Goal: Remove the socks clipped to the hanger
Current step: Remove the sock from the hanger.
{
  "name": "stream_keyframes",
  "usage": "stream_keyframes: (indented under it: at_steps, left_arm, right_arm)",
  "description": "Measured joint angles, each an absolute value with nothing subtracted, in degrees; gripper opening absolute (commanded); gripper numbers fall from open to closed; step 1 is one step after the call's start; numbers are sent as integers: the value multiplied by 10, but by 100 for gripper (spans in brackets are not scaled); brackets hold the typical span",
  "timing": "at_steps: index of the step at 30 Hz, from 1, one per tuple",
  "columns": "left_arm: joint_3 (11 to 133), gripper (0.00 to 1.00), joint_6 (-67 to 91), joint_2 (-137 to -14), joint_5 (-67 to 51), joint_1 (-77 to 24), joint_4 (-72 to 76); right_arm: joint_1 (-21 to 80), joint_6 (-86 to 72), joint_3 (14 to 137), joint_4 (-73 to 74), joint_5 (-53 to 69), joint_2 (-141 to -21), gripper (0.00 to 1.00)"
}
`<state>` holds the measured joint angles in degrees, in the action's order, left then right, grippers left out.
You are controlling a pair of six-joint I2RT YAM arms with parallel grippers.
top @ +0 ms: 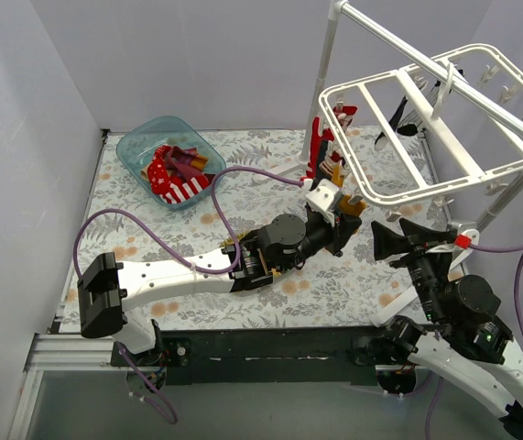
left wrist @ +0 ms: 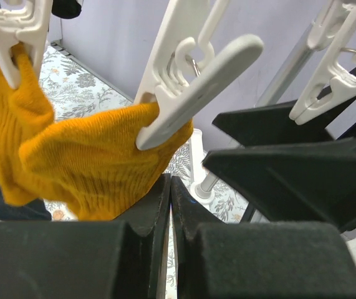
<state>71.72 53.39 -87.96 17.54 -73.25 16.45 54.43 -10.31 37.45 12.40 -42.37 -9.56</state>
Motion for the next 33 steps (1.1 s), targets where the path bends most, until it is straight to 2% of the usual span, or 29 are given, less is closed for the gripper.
stream_keyframes:
  at_steps: [14, 24, 26, 27, 29, 32, 33]
  left_arm:
    - [720, 3, 537, -856, 195, -734, 132]
    - [721, 3, 538, -835, 195, -737, 120]
    - [721, 3, 539, -833, 195, -738, 117]
    - [721, 3, 539, -832, 195, -738, 115]
    - [721, 3, 540, -827, 195, -739, 110]
    - [721, 5, 543, -819, 195, -740, 107]
    - [721, 5, 544, -816, 195, -741, 107]
  right_arm:
    - [544, -96, 272, 62, -357, -90, 89]
    - [544, -86, 238, -20, -319, -129, 87]
    - [544, -83, 237, -32, -320, -136, 80]
    - [544, -81, 237, -39, -321, -140, 72]
    - [544, -76, 237, -50, -325, -142, 64]
    - [544, -72, 236, -62, -329, -143, 43]
    - [544, -72, 236, -65, -329, -143, 33]
